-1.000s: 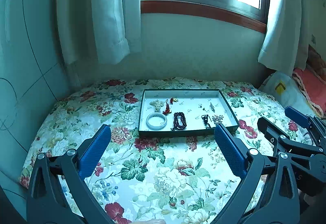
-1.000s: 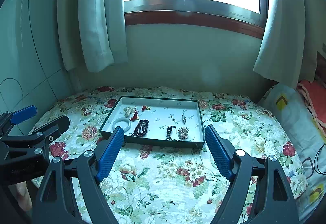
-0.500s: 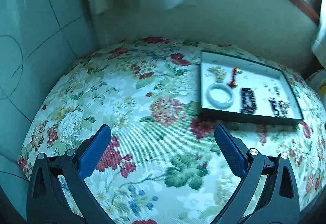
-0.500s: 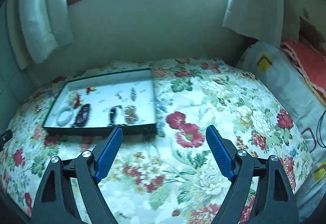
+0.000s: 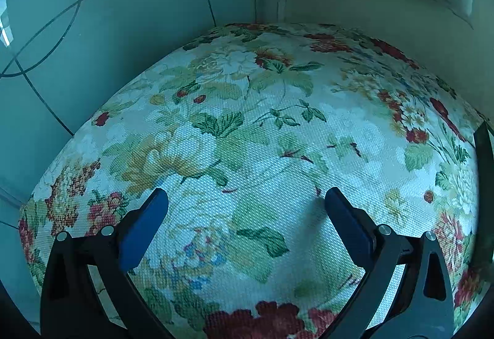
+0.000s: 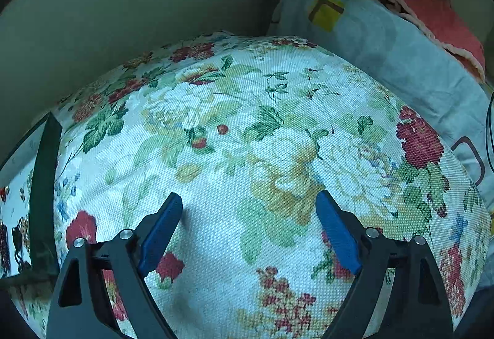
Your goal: Organize jewelry
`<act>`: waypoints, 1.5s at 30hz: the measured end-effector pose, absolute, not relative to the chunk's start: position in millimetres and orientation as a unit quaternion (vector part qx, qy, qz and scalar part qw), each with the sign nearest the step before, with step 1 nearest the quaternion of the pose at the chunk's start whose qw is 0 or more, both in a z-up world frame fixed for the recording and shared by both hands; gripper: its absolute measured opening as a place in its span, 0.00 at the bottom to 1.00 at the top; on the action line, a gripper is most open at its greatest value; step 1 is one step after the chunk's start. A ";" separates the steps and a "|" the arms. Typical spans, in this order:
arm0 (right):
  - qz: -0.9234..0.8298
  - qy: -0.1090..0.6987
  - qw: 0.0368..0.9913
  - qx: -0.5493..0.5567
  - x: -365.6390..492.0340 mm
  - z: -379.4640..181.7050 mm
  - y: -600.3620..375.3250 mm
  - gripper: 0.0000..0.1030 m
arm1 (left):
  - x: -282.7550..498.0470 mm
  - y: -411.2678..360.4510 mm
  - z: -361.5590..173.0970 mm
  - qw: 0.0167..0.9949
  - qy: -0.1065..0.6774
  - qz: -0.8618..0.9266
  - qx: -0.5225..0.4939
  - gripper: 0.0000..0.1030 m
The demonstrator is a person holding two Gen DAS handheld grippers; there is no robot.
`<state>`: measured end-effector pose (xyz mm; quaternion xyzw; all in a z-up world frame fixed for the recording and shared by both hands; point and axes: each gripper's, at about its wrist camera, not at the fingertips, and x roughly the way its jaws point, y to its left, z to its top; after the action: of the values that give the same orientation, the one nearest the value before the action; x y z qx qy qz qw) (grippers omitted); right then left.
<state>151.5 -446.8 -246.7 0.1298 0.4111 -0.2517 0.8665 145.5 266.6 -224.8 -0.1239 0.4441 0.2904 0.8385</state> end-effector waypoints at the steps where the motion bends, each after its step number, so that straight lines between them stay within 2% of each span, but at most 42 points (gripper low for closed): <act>1: -0.251 0.413 0.866 0.127 154.0 -247.5 -446.0 0.86 | 145.4 269.3 -226.3 0.840 0.440 0.291 -0.129 0.98; 5: -0.254 0.417 0.862 0.135 154.8 -251.2 -448.2 0.96 | 143.9 271.1 -228.2 0.839 0.438 0.289 -0.141 0.98; 45: -0.254 0.418 0.862 0.134 154.4 -252.1 -448.5 0.96 | 144.2 270.6 -229.6 0.839 0.438 0.289 -0.141 0.98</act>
<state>154.4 -448.5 -252.1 0.1342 0.4180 -0.2537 0.8619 144.2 270.6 -229.6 -0.1413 0.4382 0.2892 0.8393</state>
